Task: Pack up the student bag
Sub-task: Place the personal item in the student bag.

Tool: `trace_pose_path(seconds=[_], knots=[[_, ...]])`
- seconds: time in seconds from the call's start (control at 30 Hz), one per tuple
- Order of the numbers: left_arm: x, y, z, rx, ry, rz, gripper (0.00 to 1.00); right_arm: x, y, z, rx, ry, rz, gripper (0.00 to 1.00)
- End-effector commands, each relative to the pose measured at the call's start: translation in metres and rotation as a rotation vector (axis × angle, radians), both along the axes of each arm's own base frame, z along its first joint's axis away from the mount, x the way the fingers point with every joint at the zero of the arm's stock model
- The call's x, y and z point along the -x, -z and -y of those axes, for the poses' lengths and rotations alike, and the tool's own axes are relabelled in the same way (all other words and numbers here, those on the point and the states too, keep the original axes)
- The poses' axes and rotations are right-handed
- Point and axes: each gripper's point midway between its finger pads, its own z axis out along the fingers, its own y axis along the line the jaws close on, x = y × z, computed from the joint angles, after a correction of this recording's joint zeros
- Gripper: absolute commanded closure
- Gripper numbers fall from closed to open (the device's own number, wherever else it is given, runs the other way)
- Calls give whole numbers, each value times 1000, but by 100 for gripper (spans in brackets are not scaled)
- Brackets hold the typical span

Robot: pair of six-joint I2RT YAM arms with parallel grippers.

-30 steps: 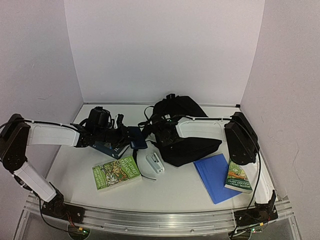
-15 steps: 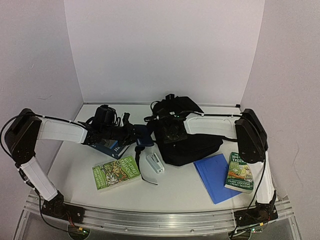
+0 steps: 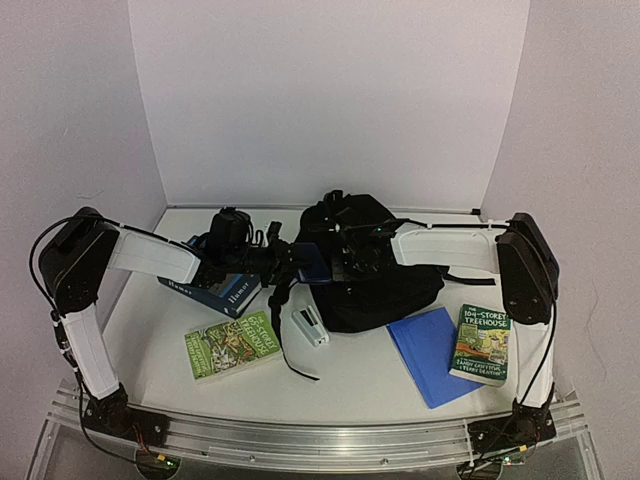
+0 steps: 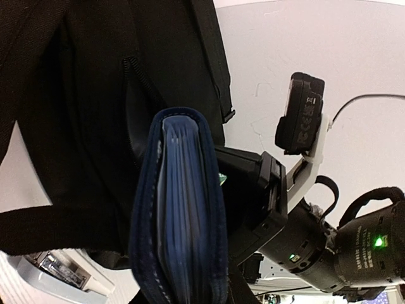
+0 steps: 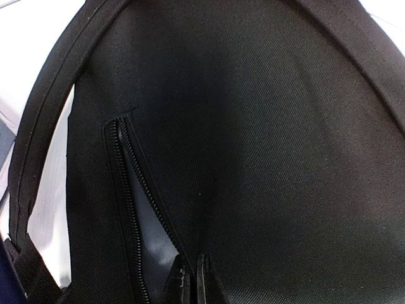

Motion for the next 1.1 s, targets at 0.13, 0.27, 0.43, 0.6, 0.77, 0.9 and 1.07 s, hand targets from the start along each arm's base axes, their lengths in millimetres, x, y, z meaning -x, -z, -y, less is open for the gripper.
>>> trace_pose_path(seconds=[0.13, 0.27, 0.43, 0.6, 0.77, 0.9, 1.07], knots=[[-13, -20, 26, 95, 14, 26, 100, 0, -49, -11, -145, 6, 80, 100], [-13, 1, 32, 80, 20, -24, 100, 1, -55, -9, -167, 17, 90, 100], [-9, 21, 36, 49, 22, -73, 100, 1, -61, -8, -186, 28, 104, 100], [-8, 32, 40, 46, 25, -111, 100, 1, -64, -9, -203, 29, 110, 100], [-13, 31, 50, 72, 52, -118, 100, 2, -66, -14, -237, 12, 107, 100], [-15, 29, 56, 86, 72, -122, 100, 3, -68, -17, -255, 3, 108, 100], [-19, 32, 62, 91, 87, -122, 100, 4, -69, -21, -273, -11, 103, 100]])
